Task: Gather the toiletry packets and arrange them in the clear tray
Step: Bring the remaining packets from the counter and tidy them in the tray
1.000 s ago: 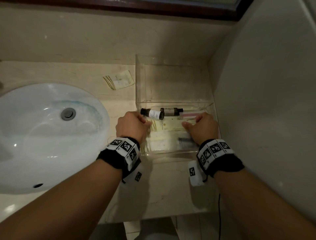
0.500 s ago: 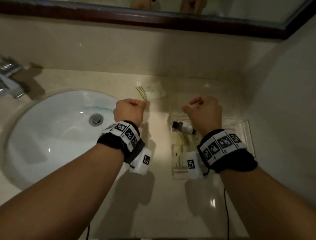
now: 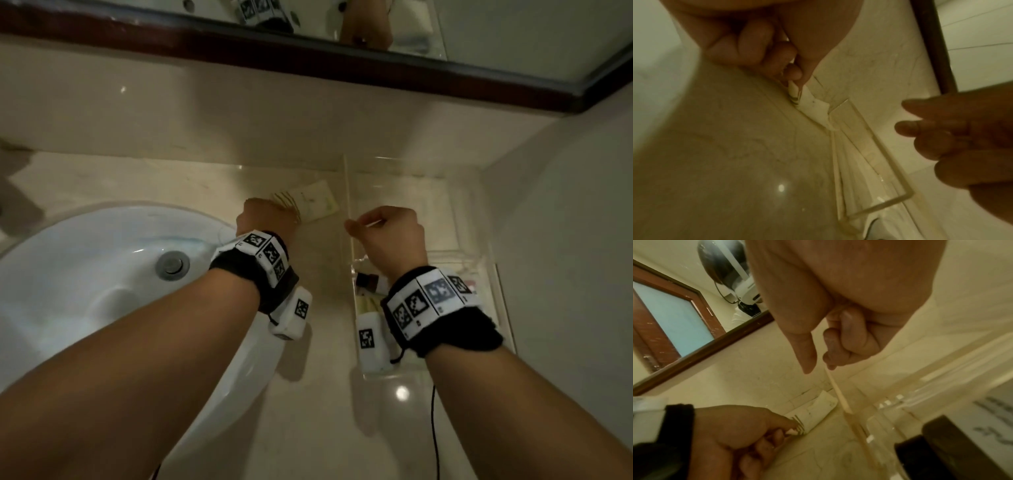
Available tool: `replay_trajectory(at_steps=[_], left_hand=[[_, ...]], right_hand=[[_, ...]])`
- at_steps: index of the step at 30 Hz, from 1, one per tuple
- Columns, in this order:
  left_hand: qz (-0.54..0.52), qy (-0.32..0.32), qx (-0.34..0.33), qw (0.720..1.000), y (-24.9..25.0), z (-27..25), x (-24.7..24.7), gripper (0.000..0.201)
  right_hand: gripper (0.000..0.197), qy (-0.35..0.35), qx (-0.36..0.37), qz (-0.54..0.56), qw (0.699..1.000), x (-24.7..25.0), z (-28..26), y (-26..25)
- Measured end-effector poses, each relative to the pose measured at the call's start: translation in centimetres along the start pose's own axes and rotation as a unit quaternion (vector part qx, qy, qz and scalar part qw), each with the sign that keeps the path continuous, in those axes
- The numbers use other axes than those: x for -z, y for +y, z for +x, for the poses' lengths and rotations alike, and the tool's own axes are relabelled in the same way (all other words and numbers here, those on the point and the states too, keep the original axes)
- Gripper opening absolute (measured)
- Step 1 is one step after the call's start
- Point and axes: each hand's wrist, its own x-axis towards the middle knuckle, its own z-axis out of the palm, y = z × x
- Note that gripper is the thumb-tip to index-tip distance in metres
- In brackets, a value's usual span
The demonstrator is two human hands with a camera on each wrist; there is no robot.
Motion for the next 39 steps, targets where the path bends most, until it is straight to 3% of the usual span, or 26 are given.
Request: replay_trajectory(at_steps=[5, 9, 15, 19, 29, 34, 39], left_hand=[[-0.087, -0.02, -0.069, 0.994, -0.3, -1.0, 1.4, 0.01], [-0.177, -0.03, -0.105, 0.978, -0.2, -3.5, 3.3, 0.012], [-0.247, 0.036, -0.122, 0.961, -2.5, -7.2, 6.9, 0.028], [-0.276, 0.096, -0.112, 0.95, -4.6, -8.4, 11.2, 0.022], [-0.347, 0.243, -0.082, 0.902, -13.8, -9.5, 24.5, 0.024], [-0.386, 0.314, -0.034, 0.866, -20.1, -6.8, 32.2, 0.021], [-0.396, 0.357, 0.007, 0.846, -25.8, -3.6, 39.5, 0.02]], right_hand=[[0.024, 0.007, -0.014, 0.022, 1.0, 1.6, -0.4, 1.1], [0.02, 0.031, -0.024, 0.058, 0.998, 3.0, -1.0, 3.0], [0.018, -0.017, 0.028, 0.092, 0.995, 2.3, -2.2, 2.3], [0.016, -0.076, 0.087, 0.12, 0.986, -0.4, -4.0, -1.6], [0.018, -0.225, 0.217, 0.103, 0.944, -10.0, -13.1, -14.0], [0.018, -0.294, 0.287, 0.039, 0.911, -19.0, -19.6, -20.4], [0.026, -0.316, 0.309, -0.033, 0.897, -29.8, -24.3, -25.2]])
